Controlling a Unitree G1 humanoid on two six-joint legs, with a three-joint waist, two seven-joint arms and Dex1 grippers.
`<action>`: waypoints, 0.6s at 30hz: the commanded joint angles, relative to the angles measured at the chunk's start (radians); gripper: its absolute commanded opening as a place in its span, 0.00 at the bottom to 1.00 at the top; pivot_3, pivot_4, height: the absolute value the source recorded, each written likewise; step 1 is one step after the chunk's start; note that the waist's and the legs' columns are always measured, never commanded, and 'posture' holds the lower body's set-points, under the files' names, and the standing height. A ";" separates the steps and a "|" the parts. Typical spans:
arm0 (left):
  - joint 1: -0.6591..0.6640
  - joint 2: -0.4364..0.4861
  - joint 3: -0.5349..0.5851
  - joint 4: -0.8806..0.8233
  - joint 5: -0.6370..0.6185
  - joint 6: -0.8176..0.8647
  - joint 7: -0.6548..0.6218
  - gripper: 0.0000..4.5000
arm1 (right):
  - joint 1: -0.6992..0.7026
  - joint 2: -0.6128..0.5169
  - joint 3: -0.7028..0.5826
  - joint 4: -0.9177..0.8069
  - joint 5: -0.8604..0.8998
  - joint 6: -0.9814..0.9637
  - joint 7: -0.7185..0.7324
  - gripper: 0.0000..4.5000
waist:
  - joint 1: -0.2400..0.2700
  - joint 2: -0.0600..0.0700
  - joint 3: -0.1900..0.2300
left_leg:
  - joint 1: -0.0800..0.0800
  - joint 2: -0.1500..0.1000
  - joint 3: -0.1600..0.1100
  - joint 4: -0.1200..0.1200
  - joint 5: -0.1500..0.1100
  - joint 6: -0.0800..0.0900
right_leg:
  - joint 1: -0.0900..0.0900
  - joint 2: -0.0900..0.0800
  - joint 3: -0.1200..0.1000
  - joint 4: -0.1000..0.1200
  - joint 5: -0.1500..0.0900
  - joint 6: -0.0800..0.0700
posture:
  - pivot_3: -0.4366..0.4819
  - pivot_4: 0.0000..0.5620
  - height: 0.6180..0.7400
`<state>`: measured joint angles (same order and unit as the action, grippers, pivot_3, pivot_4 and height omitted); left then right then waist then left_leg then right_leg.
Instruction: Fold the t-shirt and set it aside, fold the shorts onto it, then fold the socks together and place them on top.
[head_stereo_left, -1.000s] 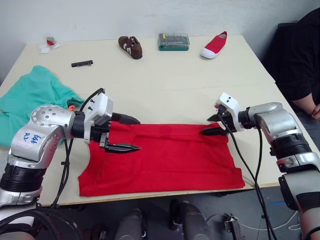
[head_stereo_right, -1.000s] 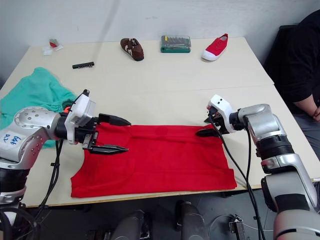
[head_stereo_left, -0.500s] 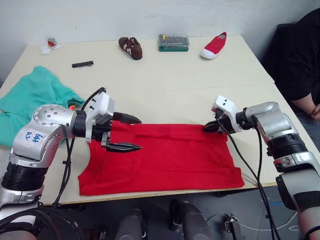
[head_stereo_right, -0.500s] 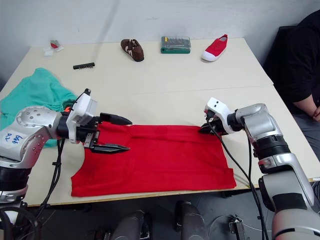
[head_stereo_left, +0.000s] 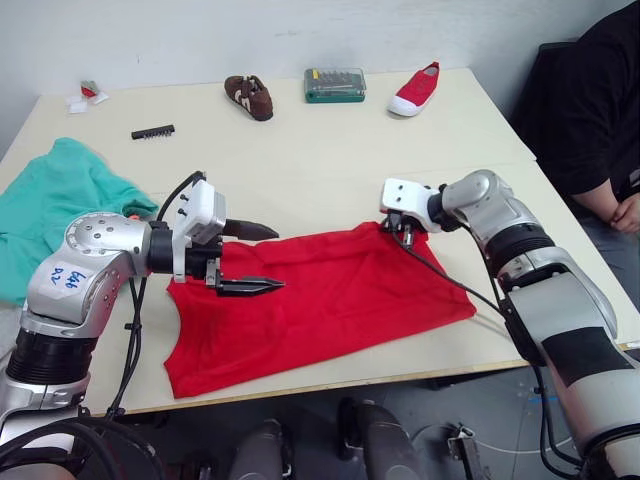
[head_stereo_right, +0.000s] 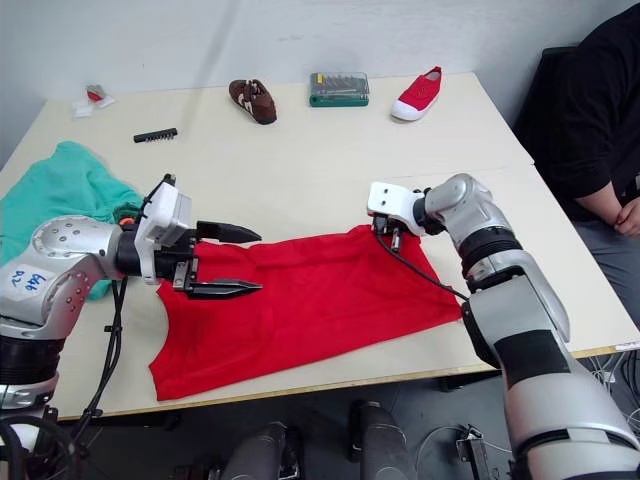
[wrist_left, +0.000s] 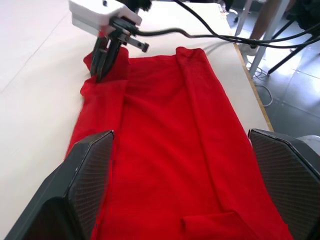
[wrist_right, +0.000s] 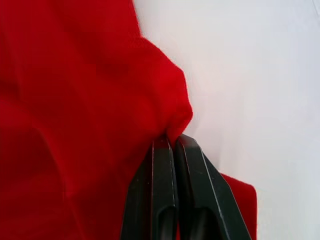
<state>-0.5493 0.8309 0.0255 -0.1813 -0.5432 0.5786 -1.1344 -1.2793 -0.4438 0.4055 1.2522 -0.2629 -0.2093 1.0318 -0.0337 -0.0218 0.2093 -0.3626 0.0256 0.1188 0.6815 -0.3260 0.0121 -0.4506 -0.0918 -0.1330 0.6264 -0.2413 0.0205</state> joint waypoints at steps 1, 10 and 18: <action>0.009 0.006 0.045 -0.014 -0.004 -0.011 0.021 1.00 | -0.024 0.011 -0.010 0.036 -0.040 -0.057 -0.060 0.01 | 0.000 0.000 0.000 | 0.000 0.000 0.000 0.000 0.000 0.000 | 0.000 0.000 0.000 0.000 0.000 0.000 | 0.48 0.27 1.00; -0.009 0.010 0.043 0.033 0.011 -0.035 0.021 1.00 | -0.028 -0.026 -0.076 0.039 -0.034 -0.062 -0.141 0.46 | 0.001 0.000 0.000 | 0.000 0.000 0.000 0.000 0.000 0.000 | 0.000 0.000 0.000 0.000 0.000 0.000 | 0.48 0.27 1.00; -0.256 -0.042 -0.091 0.487 0.214 -0.292 -0.092 1.00 | 0.368 -0.269 -0.371 -0.901 0.269 0.687 0.007 1.00 | 0.033 0.002 0.001 | -0.008 0.000 -0.002 0.001 0.001 0.002 | -0.004 0.000 -0.003 -0.001 0.001 0.001 | 0.48 0.27 1.00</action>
<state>-0.7633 0.7928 -0.0508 0.2357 -0.3690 0.3554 -1.1923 -0.9799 -0.6927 0.0838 0.6059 -0.0720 0.2592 1.0136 -0.0007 -0.0201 0.2101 -0.3711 0.0254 0.1175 0.6824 -0.3255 0.0146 -0.4547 -0.0920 -0.1362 0.6253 -0.2407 0.0213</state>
